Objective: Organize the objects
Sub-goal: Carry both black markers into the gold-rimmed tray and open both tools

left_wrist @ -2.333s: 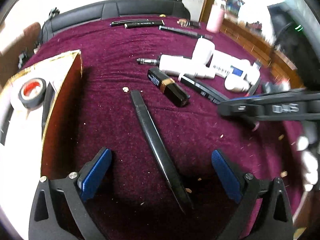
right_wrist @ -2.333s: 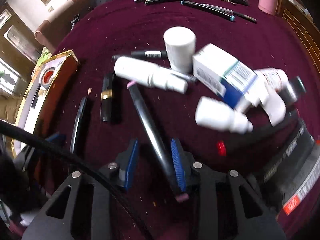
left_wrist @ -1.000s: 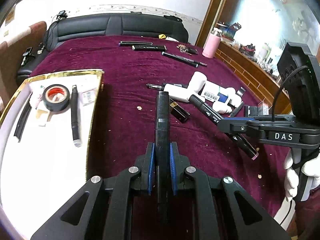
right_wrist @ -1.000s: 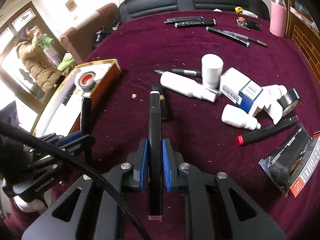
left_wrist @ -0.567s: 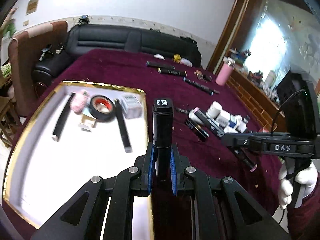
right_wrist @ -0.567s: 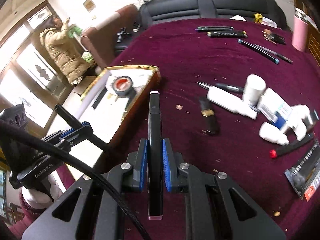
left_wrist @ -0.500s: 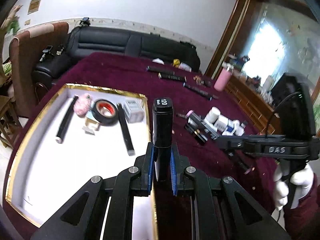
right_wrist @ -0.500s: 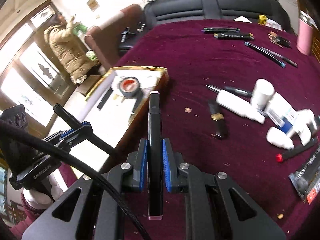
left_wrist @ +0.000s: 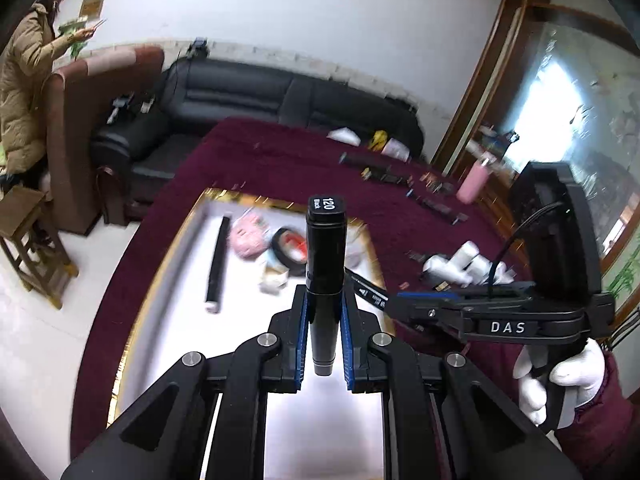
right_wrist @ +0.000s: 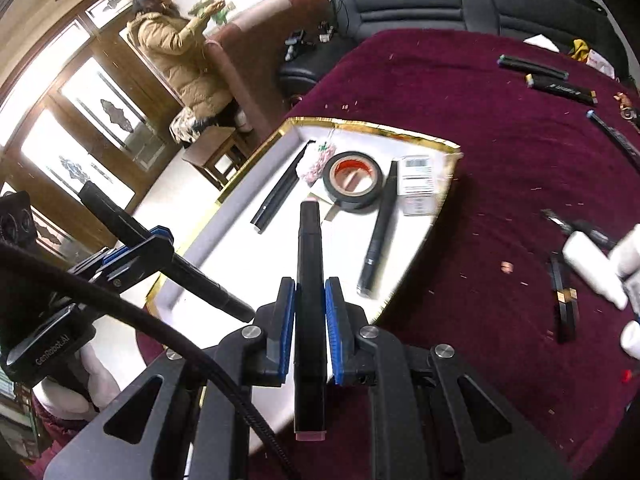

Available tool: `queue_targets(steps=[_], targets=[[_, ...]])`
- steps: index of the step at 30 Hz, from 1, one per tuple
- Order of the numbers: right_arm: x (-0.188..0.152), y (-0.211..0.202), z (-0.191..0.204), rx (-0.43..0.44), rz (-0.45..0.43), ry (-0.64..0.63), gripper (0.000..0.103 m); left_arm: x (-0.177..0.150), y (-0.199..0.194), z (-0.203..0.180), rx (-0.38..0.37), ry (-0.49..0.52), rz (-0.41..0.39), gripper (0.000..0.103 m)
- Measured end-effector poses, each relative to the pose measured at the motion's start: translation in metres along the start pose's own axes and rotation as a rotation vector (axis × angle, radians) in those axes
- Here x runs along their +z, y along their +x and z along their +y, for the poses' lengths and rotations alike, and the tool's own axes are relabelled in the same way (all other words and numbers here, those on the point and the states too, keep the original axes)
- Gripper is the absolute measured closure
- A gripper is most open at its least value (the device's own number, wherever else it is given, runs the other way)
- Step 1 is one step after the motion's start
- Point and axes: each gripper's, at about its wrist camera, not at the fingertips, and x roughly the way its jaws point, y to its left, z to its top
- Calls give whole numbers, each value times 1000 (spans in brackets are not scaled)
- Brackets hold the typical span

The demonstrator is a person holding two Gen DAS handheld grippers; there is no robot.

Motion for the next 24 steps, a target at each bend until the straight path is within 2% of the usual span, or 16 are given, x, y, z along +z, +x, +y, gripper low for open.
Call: queue_targets(steps=[5,9,16,20,24], targets=[[6,38,-2,-30,54,31,90,5,42,34,34,-33,126,91],[9,57,-8,-51,76,56,90,15,64,49,17,-65,162,91],[8,72,-7,-88,93,35,88,26,108,48,70,-41,240,91],[11,67,-7,-85,82,41,88,24,121,56,90,-70,258,91],[9,55,-8,-85,43,40,84,22,117,64,78,-119,237,90]])
